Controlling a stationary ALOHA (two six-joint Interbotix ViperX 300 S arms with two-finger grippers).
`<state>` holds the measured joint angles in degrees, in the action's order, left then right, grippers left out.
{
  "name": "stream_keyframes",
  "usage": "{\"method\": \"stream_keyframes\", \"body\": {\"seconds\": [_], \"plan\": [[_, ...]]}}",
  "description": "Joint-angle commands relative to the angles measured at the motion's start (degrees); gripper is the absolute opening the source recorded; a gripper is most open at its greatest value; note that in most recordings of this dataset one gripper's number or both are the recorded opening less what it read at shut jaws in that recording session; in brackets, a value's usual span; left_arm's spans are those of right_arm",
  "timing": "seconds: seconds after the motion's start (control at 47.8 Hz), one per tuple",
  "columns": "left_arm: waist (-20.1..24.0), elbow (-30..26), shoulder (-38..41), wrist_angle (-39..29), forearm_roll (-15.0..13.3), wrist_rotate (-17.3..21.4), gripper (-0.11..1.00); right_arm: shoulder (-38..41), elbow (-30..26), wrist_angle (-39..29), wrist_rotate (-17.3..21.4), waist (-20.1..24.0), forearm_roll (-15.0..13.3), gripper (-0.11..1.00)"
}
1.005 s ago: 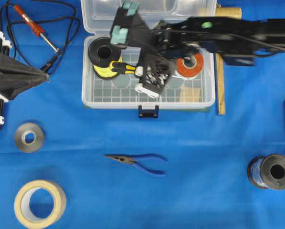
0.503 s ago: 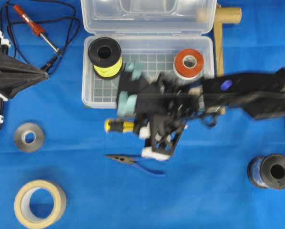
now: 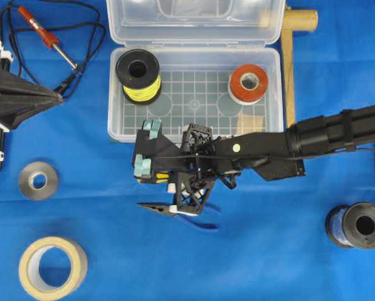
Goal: Pick the screwdriver from the toolbox among several items.
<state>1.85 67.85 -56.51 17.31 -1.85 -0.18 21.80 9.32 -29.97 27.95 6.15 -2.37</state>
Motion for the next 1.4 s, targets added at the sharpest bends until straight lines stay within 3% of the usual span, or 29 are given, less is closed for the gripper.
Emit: {"method": "stream_keyframes", "body": {"seconds": [0.0, 0.398, 0.44, 0.607, 0.754, 0.901, 1.089, 1.382], "plan": [[0.2, -1.0, 0.3, 0.5, 0.0, 0.0, 0.00, -0.8, -1.5, 1.1, 0.8, 0.2, 0.3, 0.26], [0.2, -1.1, -0.4, 0.2, -0.1, 0.0, 0.00, -2.3, -1.9, -3.8, 0.9, 0.2, 0.2, 0.27], [0.2, -1.1, -0.7, 0.1, 0.0, 0.0, 0.00, -3.3, -1.9, -4.3, 0.9, 0.2, 0.2, 0.34], [0.2, -1.1, -1.3, -0.4, -0.1, 0.0, 0.00, -9.4, -1.4, -6.1, 0.6, 0.4, -0.4, 0.78], [0.2, -1.2, -1.6, -0.6, -0.1, 0.0, 0.00, -16.6, -0.9, -9.1, 0.6, 0.9, -2.4, 0.75], [0.2, -1.2, -1.7, -0.7, 0.0, 0.0, 0.00, -25.0, 0.9, -10.9, 0.8, 2.1, -7.2, 0.75], [0.2, -0.9, -1.7, -0.8, -0.1, -0.2, 0.00, -37.0, 9.0, -8.7, 1.0, 3.0, -11.5, 0.75], [0.2, -0.4, -1.7, -1.4, 0.0, -0.4, 0.00, -58.3, 28.5, 6.4, 1.0, 3.0, -12.3, 0.75]]}}
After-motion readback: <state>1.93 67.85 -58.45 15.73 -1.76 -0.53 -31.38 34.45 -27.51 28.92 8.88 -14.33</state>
